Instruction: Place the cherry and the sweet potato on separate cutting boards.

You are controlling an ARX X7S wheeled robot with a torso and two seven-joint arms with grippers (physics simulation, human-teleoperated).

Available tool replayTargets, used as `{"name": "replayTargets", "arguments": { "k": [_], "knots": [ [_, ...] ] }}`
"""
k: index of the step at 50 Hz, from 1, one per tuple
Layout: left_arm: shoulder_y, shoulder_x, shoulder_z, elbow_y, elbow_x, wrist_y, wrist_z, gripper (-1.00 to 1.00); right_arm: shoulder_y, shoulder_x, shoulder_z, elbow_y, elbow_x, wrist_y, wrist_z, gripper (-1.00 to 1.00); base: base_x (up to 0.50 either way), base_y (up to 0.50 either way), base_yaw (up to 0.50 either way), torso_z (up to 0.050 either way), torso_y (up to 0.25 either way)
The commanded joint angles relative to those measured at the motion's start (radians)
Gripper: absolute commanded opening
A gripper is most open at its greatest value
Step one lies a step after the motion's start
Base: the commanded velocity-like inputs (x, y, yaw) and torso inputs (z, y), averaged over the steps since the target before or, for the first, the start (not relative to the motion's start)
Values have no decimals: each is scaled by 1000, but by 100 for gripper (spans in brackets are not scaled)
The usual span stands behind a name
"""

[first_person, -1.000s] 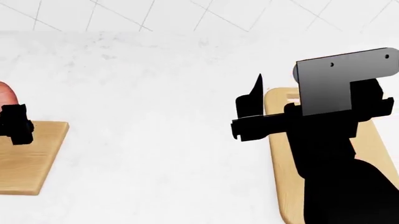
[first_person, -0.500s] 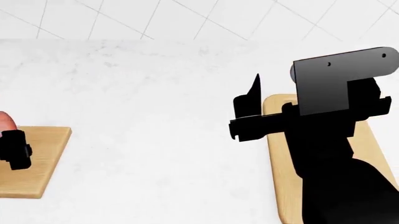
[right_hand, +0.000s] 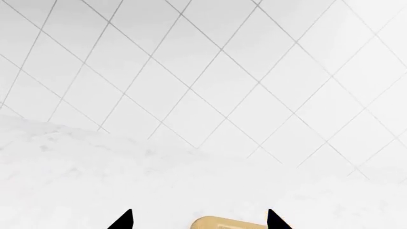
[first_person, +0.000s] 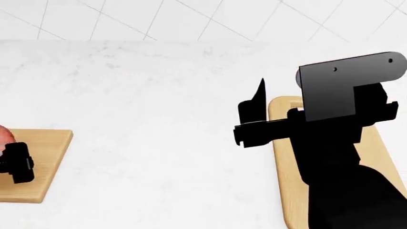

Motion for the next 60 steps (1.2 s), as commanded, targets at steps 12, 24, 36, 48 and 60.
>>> {"name": "replayTargets", "arguments": {
  "k": [12, 24, 36, 48, 60],
  "knots": [
    [-56, -37, -23, 77, -20, -13, -73, 100, -5, 7, -3, 0, 8, -8, -1, 100, 0, 0, 0, 0, 0],
    [-133, -110, -54, 200, 3, -28, -131, 100, -5, 8, 3, -7, 16, -6, 3, 100, 0, 0, 0, 0, 0],
    [-240, -153, -103, 396, 134, -1, -196, 100, 20, 6, 7, -15, 33, 16, 4, 100, 0, 0, 0, 0, 0],
    [-327, -126, -90, 538, 265, -89, -227, 100, 74, -16, -1, 39, 46, 24, -7, 100, 0, 0, 0, 0, 0],
    [-416, -117, -118, 542, 204, -177, -216, 100, 115, -22, 45, 38, 77, 56, 3, 100, 0, 0, 0, 0, 0]
  ]
}}
